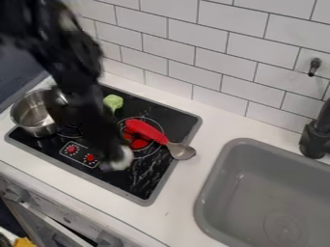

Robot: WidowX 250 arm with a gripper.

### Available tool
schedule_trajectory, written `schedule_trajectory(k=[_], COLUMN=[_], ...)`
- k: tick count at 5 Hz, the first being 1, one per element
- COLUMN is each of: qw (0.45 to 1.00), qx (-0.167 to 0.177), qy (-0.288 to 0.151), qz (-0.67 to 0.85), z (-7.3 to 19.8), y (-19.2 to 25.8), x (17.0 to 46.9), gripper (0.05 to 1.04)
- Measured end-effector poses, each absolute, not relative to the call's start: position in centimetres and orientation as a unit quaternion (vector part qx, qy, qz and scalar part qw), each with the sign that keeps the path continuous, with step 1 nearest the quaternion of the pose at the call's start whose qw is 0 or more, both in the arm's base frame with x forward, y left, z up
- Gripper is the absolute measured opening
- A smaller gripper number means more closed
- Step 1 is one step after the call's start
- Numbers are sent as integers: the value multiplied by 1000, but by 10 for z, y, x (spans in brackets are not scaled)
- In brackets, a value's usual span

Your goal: Move the egg to the bottom left corner of the kitchen

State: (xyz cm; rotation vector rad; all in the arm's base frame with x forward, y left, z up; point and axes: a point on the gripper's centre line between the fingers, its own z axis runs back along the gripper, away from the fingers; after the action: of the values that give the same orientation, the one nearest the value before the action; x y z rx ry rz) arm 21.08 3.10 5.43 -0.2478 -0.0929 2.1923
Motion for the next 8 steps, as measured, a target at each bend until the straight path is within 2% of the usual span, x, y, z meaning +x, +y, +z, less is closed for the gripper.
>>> schedule_trajectory(k=[3, 4, 5, 6, 7, 8], qw=[485, 488, 492, 493, 500, 501], qx=[-54, -47, -52, -59, -52, -61], qy=[-38, -38, -41, -46, -55, -76], qz=[872, 871, 868, 867, 863, 860], z=[7, -5, -11, -10, -8, 2], y=[21, 23, 28, 30, 31, 30], x=[206, 215, 230, 243, 245, 247], gripper=[434, 434, 434, 488, 800, 1008])
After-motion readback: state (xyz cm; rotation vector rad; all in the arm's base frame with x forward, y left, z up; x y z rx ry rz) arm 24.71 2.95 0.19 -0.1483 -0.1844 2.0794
